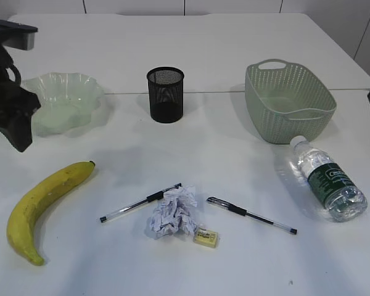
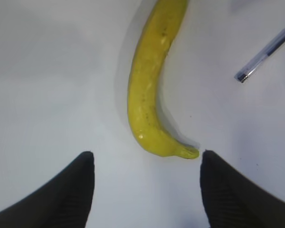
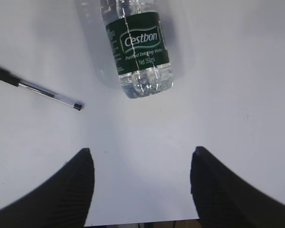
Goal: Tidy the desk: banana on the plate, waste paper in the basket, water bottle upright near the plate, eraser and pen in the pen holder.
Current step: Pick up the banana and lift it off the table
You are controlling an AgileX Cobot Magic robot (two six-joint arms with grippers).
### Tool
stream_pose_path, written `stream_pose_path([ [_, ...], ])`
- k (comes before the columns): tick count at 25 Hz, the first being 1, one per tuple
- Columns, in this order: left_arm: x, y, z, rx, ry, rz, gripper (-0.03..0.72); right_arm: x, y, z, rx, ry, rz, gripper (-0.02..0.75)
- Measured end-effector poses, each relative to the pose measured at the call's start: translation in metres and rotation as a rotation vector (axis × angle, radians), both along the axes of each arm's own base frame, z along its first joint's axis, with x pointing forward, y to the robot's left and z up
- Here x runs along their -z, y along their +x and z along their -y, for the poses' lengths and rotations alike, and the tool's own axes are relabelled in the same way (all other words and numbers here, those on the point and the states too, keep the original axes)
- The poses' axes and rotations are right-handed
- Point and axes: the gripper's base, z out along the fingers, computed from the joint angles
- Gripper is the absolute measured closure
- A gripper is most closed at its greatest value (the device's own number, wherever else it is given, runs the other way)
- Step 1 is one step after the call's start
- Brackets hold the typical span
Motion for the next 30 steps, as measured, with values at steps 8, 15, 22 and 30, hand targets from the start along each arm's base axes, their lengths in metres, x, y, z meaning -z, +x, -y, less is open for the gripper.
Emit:
stream_pose_path([
  [8, 0.045, 0.019, 0.007, 0.053, 0.027, -0.132, 0.199, 0.009, 0.006, 0.0, -0.013, -0.003, -0.026, 0.255],
  [15, 0.081, 0.032, 0.01, 0.074, 0.054, -0.204, 0.199, 0.009, 0.006, 0.0, -0.02, -0.005, -0.026, 0.255],
  [22, 0.107, 0.041, 0.01, 0.087, 0.087, -0.24, 0.199, 0.009, 0.006, 0.0, -0.03, -0.007, -0.026, 0.255],
  [30, 0.129, 0.047, 0.011, 0.099, 0.096, -0.254, 0.2, 0.011, 0.007, 0.001, -0.037, -0.025, -0.032, 0.255],
])
